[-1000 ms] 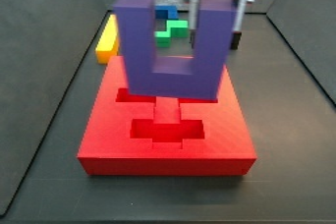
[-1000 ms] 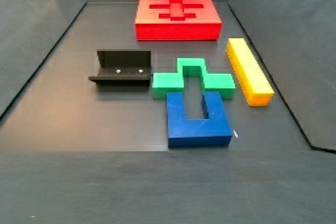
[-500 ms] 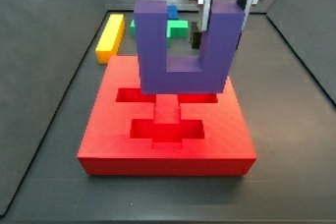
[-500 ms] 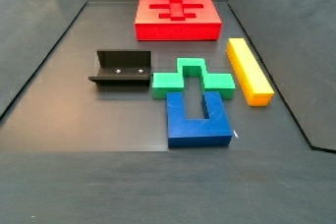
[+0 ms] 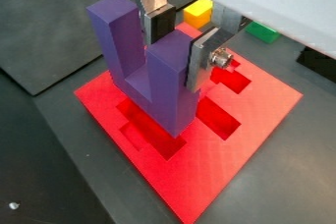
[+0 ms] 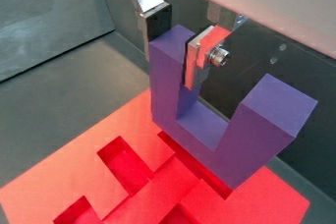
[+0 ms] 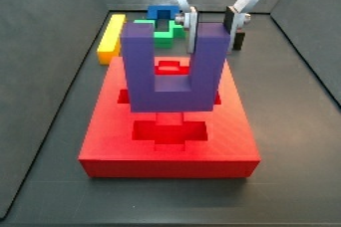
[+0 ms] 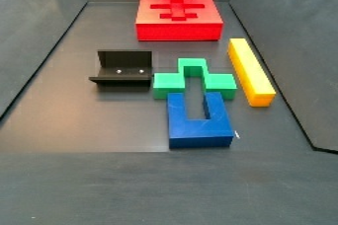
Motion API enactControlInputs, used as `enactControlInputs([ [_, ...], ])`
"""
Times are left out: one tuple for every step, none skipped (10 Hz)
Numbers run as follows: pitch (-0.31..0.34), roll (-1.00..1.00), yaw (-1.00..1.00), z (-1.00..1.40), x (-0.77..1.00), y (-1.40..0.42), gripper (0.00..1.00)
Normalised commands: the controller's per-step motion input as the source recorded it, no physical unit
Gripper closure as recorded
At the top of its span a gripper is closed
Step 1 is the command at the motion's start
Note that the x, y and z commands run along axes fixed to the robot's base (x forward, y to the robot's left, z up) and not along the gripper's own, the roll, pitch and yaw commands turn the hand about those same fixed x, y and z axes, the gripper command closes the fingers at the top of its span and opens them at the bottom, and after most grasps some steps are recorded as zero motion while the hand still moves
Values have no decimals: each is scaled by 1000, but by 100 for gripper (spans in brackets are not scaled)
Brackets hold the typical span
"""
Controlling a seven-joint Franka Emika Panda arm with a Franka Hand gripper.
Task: Pick up the purple object. Move up. Place the purple object on the fixture. Regrasp the purple object. Move to above the board. Insert the purple object.
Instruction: Insert the purple object.
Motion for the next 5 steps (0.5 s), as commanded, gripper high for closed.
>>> enactControlInputs([
  [-54, -140, 409, 0, -6, -29, 100],
  [-34, -17, 457, 0, 0, -26, 100],
  [-1, 79, 366, -43, 0, -31, 100],
  [0, 284, 263, -137, 0, -37, 100],
  [0, 419, 146, -154, 0, -37, 100],
])
